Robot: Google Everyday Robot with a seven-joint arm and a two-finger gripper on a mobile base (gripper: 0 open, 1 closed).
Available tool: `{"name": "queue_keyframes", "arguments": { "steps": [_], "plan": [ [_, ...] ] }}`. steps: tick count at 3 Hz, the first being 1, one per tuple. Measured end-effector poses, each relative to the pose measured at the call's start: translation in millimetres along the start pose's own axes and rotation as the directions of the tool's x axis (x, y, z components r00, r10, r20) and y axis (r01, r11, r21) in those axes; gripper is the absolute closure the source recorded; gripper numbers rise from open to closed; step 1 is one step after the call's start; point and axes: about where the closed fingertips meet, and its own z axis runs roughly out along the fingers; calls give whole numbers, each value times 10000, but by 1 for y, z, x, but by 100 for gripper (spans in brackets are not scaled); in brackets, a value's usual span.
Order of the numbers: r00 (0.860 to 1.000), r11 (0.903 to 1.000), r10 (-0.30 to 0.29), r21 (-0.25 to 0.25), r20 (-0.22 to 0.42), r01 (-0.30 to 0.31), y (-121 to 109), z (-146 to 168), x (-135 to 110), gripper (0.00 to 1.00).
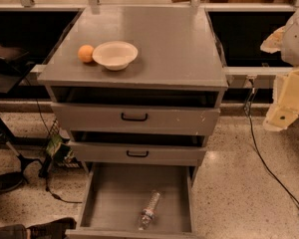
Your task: Pick water bottle from bottom drawer and place on counter
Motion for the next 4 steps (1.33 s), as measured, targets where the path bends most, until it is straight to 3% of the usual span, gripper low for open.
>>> {"name": "queue_keyframes", "arguments": {
  "steps": [2,3,4],
  "plan": [
    [9995,9995,302,-72,83,-301,5,5,-2,0],
    [9937,9935,1089,-361,268,-1079,18,21,-10,0],
    [9667,9679,2443,-800,767,-2382,45,52,-32,0]
  ]
}}
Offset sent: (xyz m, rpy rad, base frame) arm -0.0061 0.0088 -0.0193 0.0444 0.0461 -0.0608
